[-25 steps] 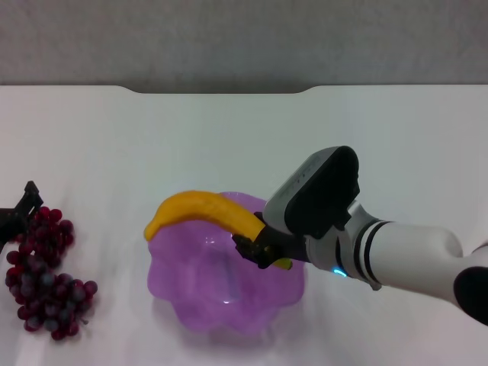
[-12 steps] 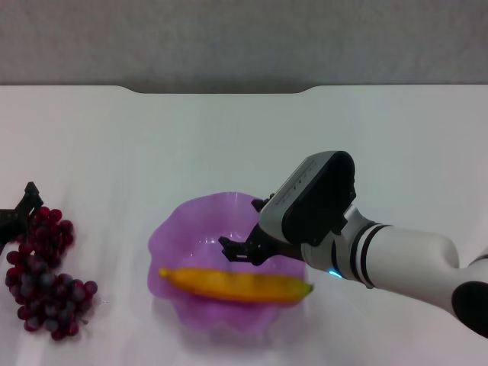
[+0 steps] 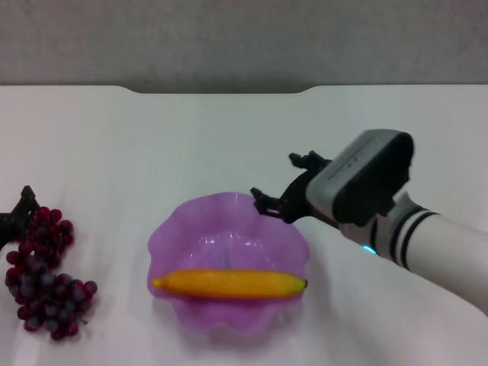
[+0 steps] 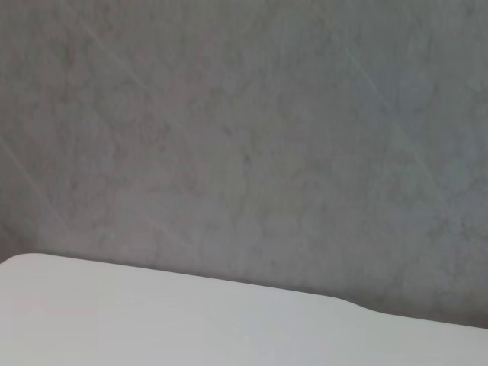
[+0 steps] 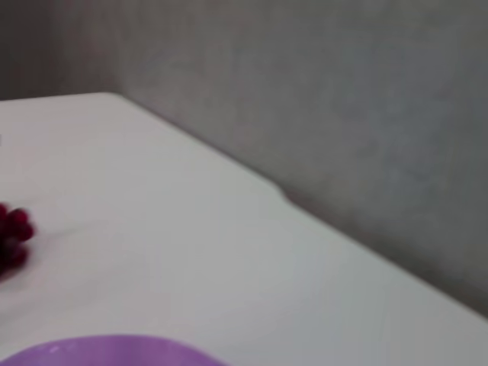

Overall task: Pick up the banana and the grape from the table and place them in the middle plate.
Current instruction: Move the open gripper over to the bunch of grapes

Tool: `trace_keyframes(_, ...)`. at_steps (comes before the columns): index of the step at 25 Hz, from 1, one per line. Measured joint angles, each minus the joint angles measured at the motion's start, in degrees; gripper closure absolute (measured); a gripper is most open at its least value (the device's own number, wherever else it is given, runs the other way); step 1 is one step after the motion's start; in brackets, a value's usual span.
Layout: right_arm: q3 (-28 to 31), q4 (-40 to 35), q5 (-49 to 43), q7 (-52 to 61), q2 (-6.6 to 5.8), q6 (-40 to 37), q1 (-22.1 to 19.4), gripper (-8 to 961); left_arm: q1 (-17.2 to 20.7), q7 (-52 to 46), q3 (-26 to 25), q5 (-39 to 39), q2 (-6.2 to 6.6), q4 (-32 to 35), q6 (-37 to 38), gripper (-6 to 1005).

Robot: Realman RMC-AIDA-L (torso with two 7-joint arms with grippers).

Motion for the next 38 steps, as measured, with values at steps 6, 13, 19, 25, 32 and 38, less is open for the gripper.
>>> trace_keyframes(6,-3.2,-3.2,0.1,-3.4,0.09,-15.5,-3.9,48,-0.1,0.0,0.0,-0.1,0.03,0.0,0.0,113)
trace_keyframes(13,-10.4,-16.3,0.8,1.9,0.4,-44.2,-6.4,48,-0.2,0.0,0.0,0.1,-0.02,0.1,-0.1,113)
trace_keyframes(19,-10.2,-24.4,3.9,10.8,0.33,-49.2,-5.7,48,-0.2,0.0,0.0,0.1,-0.07,0.2,-0.1,113)
trace_keyframes(25,-10.4,-30.6,9.0,14.6,0.43,-49.1,-4.4,48,-0.6,-2.2,1.5,0.2,0.0,0.5,-0.8,113)
trace_keyframes(32,-11.0,-34.1,9.3,16.3,0.44,-48.5,-4.1,47,-1.1,-7.0,4.4,2.3,2.14,5.3,-2.3,113)
trace_keyframes(38,-11.0,-34.6,9.5,16.4,0.34,-46.1,-3.5,47,1.8,-14.5,2.9,13.6,9.79,24.1,-18.5,113)
